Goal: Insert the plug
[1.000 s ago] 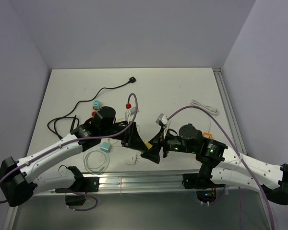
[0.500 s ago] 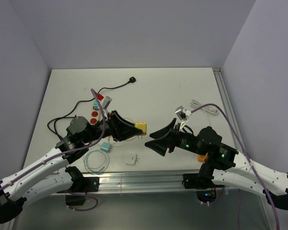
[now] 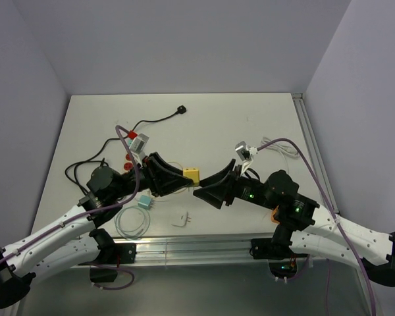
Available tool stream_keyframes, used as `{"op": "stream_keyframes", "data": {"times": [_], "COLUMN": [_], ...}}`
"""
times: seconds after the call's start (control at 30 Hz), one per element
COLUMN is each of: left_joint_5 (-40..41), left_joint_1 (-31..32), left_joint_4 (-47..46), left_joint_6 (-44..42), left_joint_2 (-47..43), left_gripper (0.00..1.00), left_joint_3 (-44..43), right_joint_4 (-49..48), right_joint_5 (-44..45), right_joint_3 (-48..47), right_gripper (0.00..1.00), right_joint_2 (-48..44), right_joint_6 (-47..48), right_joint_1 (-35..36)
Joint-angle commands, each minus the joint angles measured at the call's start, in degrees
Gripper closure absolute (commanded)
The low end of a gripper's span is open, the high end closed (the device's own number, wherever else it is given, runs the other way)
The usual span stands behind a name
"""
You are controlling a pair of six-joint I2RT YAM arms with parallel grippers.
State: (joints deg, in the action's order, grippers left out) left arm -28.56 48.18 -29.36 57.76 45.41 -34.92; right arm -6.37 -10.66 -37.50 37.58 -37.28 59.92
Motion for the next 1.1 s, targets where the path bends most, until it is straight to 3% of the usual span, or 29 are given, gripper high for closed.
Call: {"op": "stream_keyframes", "data": {"times": [0.0, 0.27, 0.43, 0.47, 0.5, 0.53, 0.6, 0.63, 0.7, 0.73, 0.83, 0.93, 1.07], "left_joint_5": [-3.1, -5.0, -6.2, -6.1, -6.2, -6.1, -6.3, -6.2, -5.5, -5.3, -4.8, -2.6, 2.2], "left_joint_1": [0.0, 0.0, 0.0, 0.0, 0.1, 0.0, 0.0, 0.0, 0.1, 0.1, 0.0, 0.0, 0.0], "left_joint_4": [-4.3, -4.4, -6.4, -6.5, -6.5, -6.3, -4.3, -2.3, 5.0, 7.3, 17.8, 27.4, 43.9], "left_joint_6": [-0.2, -0.6, 0.2, 0.2, 0.2, 0.2, -0.6, -1.2, -4.3, -6.3, -11.7, -15.6, -19.4], "left_joint_2": [-0.1, 0.7, 1.4, 1.4, 1.4, 1.4, 1.4, 1.3, 0.9, 0.6, -0.4, -0.7, 0.9], "left_gripper": [1.0, 1.0, 1.0, 1.0, 1.0, 1.0, 1.0, 0.97, 0.74, 0.52, 0.28, 0.19, 0.19], "left_joint_3": [-1.2, -1.6, -1.2, -1.1, -1.0, -1.0, -1.7, -2.3, -4.8, -5.6, -9.7, -15.5, -24.0], "right_joint_4": [-5.0, -7.6, -9.4, -9.9, -10.2, -10.2, -9.8, -8.9, -5.2, -3.6, 3.8, 11.3, 16.9], "right_joint_5": [-1.1, -4.5, -8.1, -8.8, -9.6, -10.3, -11.6, -12.0, -12.8, -13.0, -14.6, -15.0, -16.7], "right_joint_3": [-2.6, -2.5, -3.0, -3.0, -3.1, -3.3, -3.5, -3.4, -4.0, -4.2, -6.1, -8.1, -10.3], "right_gripper": [0.37, 0.42, 0.55, 0.61, 0.82, 0.96, 1.0, 1.0, 1.0, 1.0, 1.0, 1.0, 1.0], "right_joint_2": [-0.1, 0.6, 2.6, 2.8, 3.3, 3.4, 3.1, 2.8, 1.5, 0.9, -0.8, -1.3, 0.7], "right_joint_6": [-1.1, -2.7, -3.9, -4.1, -4.2, -4.1, -3.3, -2.7, 0.0, 1.0, 5.5, 9.9, 13.3], "right_joint_1": [-1.1, -2.7, -3.9, -4.2, -4.3, -4.4, -4.5, -4.5, -4.5, -4.6, -5.2, -5.3, -5.3]}}
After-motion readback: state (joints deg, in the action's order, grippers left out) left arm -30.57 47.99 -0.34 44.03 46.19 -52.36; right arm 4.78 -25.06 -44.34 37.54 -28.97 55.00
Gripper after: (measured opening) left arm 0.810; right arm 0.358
